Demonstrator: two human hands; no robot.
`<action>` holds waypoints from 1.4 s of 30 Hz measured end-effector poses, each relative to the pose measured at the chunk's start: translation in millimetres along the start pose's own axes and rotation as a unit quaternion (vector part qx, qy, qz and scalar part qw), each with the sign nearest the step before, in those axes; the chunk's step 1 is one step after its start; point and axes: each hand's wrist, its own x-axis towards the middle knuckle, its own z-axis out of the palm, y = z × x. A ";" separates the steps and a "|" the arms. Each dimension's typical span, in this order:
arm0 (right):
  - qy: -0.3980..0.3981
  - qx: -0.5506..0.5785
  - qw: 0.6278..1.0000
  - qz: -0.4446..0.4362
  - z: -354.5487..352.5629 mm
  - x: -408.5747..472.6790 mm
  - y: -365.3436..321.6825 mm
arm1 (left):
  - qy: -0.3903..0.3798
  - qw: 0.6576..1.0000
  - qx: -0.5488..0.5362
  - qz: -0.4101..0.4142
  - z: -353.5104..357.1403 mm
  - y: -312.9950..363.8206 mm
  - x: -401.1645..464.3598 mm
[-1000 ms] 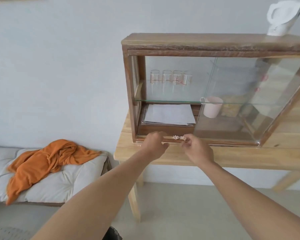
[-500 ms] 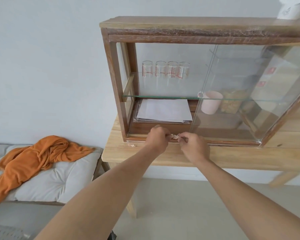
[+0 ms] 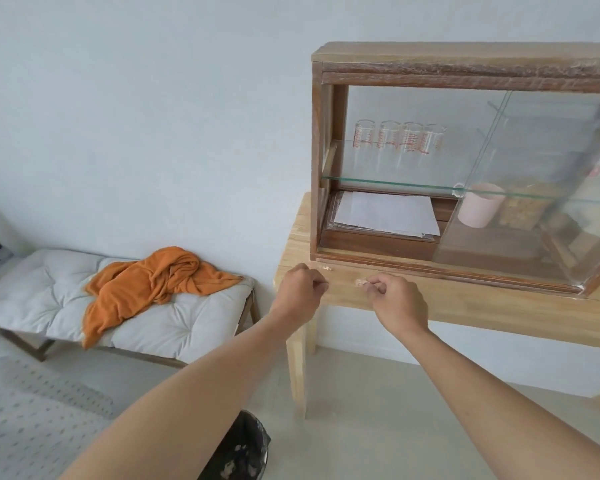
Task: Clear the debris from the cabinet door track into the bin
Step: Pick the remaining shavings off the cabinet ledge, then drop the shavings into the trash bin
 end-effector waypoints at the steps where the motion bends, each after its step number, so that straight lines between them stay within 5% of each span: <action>1: -0.014 0.004 1.000 -0.007 9.6 -7.7 -7.7 | 0.004 1.000 0.006 -0.014 -8.8 -12.6 -10.0; 13: -0.200 -0.004 0.977 -0.077 180.5 -91.1 -68.4 | 0.031 0.975 0.017 -0.221 -69.7 -179.5 -131.4; 29: -0.450 -0.118 0.881 -0.086 425.3 -142.1 6.3 | -0.020 0.871 -0.029 -0.490 64.0 -365.0 -252.4; 35: -0.454 -0.128 0.878 -0.078 426.5 -141.4 20.5 | -0.069 0.859 -0.010 -0.508 75.2 -373.7 -265.7; 42: -0.366 -0.071 0.925 -0.068 333.7 -120.3 -10.4 | -0.034 0.912 0.017 -0.409 30.0 -309.4 -221.3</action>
